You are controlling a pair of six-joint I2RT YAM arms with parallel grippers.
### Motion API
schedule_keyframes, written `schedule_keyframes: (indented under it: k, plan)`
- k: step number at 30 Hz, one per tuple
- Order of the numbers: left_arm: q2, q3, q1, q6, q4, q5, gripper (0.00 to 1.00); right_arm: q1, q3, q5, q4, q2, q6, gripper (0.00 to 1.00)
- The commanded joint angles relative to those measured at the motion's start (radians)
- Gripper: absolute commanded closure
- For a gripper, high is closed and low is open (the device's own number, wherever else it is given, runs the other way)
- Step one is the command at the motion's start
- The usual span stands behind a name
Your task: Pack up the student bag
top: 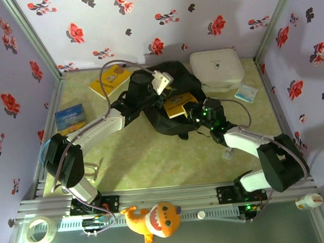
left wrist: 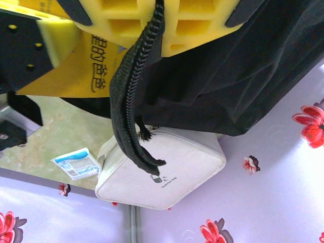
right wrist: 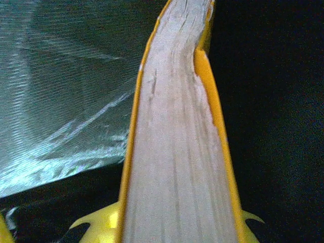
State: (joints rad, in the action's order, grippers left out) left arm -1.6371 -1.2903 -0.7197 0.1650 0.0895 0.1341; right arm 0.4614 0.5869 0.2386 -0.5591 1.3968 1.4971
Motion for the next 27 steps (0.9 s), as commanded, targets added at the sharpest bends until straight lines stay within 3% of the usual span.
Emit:
schedule_keyframes:
  k: [1,18,22,27]
  plan:
    - [0.064,0.006,-0.008,-0.02,0.101,0.042,1.0,0.006,0.053,-0.025,-0.168,0.059,-0.016,0.87]
    - [0.099,0.082,-0.001,-0.019,0.099,0.065,1.0,-0.027,0.322,0.042,-0.333,0.581,-0.053,0.84]
    - [0.098,0.098,0.01,-0.029,0.099,0.065,1.0,-0.041,0.335,0.034,-0.307,0.587,-0.075,0.79]
    - [0.08,0.109,0.029,-0.033,0.101,0.065,1.0,-0.058,0.365,0.16,-0.192,0.526,-0.1,0.84]
